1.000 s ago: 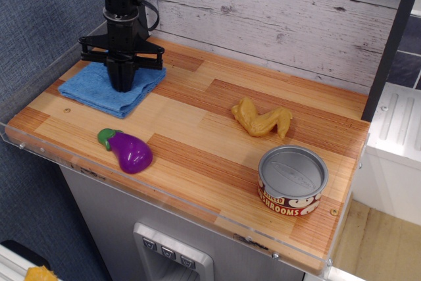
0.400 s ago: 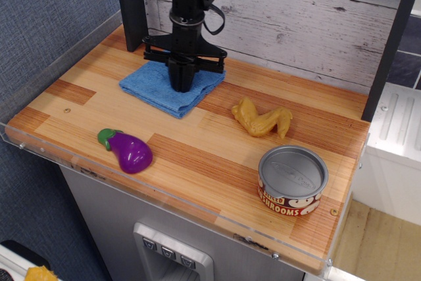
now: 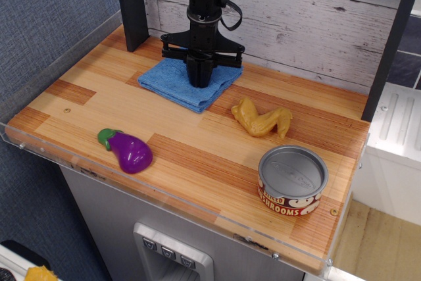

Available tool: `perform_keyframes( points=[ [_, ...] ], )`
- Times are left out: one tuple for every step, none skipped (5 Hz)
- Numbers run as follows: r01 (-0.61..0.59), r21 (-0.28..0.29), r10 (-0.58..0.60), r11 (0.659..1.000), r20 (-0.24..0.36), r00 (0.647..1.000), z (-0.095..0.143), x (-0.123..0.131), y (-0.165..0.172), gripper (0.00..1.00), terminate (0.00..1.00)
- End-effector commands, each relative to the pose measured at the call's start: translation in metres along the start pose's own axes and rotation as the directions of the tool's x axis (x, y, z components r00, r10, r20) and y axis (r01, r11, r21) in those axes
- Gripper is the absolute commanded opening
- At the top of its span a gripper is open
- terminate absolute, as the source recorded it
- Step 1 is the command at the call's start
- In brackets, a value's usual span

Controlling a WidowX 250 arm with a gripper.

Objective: Move the blue cloth to the left of the chicken wing and up against the wall.

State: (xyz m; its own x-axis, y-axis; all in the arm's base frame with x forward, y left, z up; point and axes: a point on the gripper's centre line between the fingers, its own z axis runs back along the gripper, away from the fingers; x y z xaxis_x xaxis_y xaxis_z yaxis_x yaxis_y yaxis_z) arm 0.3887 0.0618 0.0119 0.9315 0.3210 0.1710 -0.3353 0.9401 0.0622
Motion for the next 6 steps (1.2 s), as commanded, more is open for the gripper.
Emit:
perform_keyframes(
  points=[
    [-0.033,-0.032,0.032,0.999,-0.012,0.999,0.009,-0.004,-0.023,0.00,0.00],
    [-0.048,-0.057,0.047,0.997,-0.024,0.999,0.009,-0.005,-0.028,0.00,0.00],
    [-0.060,-0.058,0.059,0.997,-0.010,0.998,0.009,-0.004,-0.032,0.00,0.00],
    [-0.052,-0.046,0.052,0.998,-0.001,0.999,0.007,0.000,-0.033,0.00,0.00],
    [-0.042,-0.038,0.043,0.998,0.020,0.999,0.012,0.001,-0.029,0.00,0.00],
    [-0.103,-0.020,0.105,0.994,0.088,0.991,0.019,0.003,-0.022,1.00,0.00]
  ],
)
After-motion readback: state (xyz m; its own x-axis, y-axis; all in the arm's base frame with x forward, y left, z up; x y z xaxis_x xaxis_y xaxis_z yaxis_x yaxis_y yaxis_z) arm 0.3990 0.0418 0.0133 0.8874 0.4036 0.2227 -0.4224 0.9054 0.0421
